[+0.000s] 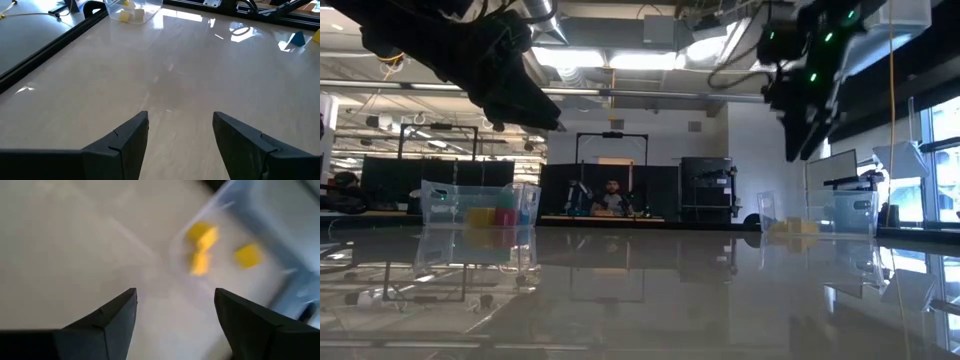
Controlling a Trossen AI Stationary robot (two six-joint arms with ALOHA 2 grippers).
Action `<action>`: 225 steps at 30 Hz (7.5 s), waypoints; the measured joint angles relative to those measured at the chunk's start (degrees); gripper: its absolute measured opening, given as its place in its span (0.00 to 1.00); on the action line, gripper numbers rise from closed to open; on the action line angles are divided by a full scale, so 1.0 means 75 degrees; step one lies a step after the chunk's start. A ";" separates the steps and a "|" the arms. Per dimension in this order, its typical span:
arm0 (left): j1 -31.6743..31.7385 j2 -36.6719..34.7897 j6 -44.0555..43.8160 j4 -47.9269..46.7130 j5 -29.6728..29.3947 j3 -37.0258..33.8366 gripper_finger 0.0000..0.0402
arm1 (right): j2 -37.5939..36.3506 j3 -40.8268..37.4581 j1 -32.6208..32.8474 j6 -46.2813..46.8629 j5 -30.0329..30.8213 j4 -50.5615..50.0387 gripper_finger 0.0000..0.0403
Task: Sort blocks by size
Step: Put the blue triangular prism block into the top right transparent bin, then put the green triangular prism block into the top right transparent bin
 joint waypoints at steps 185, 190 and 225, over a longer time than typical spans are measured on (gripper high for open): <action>-0.0175 0.0000 -0.0483 -0.0089 0.0003 -0.0003 0.52 | -0.0320 0.0788 0.0719 0.1774 0.0067 -0.1661 0.63; -0.0175 0.0001 -0.0483 -0.0091 0.0003 -0.0003 0.52 | -0.0800 0.0807 0.2559 0.3130 -0.1222 -0.1975 0.62; -0.0160 0.0000 -0.0250 -0.0094 0.0000 -0.0003 0.52 | 0.1396 0.0801 1.1522 0.8422 -0.3232 -0.0514 0.60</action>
